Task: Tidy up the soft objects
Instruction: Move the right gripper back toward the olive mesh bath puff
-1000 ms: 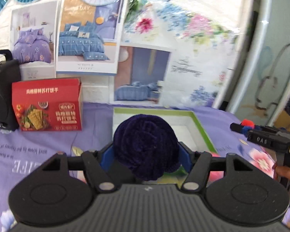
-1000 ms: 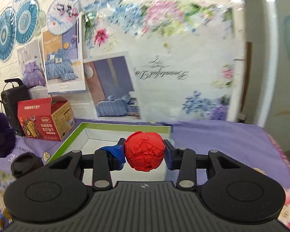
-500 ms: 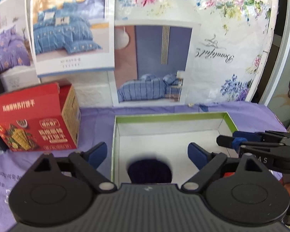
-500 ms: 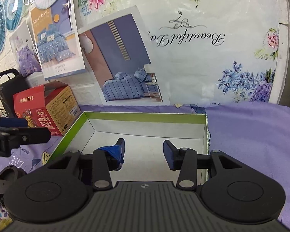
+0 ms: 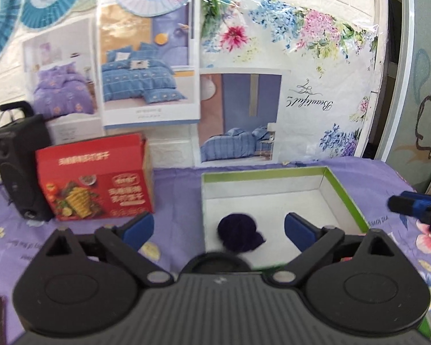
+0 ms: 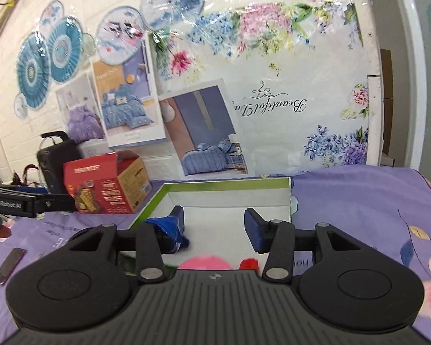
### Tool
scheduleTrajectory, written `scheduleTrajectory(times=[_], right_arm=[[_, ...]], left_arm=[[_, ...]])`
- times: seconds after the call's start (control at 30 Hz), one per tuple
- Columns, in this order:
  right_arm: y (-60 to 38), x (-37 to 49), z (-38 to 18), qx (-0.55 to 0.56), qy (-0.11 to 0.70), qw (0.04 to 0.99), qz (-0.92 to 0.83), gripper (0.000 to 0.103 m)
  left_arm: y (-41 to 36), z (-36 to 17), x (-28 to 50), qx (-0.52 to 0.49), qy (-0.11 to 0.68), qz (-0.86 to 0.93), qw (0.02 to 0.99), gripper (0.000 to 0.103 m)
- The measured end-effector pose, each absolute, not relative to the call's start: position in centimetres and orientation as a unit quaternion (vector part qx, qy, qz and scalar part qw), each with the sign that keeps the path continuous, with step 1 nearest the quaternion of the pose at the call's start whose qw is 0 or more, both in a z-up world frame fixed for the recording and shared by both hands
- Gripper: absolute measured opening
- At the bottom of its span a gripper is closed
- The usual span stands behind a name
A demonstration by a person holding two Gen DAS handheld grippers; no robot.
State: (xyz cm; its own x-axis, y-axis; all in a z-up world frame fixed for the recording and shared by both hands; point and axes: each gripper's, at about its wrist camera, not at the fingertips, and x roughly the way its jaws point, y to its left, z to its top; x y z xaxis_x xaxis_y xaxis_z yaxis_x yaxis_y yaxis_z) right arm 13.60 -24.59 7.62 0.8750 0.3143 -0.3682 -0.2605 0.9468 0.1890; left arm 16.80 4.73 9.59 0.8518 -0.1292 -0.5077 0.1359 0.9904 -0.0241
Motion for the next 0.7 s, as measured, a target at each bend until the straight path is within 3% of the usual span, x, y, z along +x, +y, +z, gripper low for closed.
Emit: scheduleTrajectory(times=[0.37, 0.7], right_arm=[[-22.2, 5.1, 4.3, 0.092, 0.220, 0.958, 0.157, 0.033], [-16.4, 4.8, 2.2, 0.035, 0.256, 0.948, 0.186, 0.035]], left_arm=[[11.3, 4.6, 7.1, -0.001, 0.307, 0.002, 0.952, 0.098], [12.2, -0.3, 3.2, -0.003, 0.362, -0.047, 0.931, 0.098]])
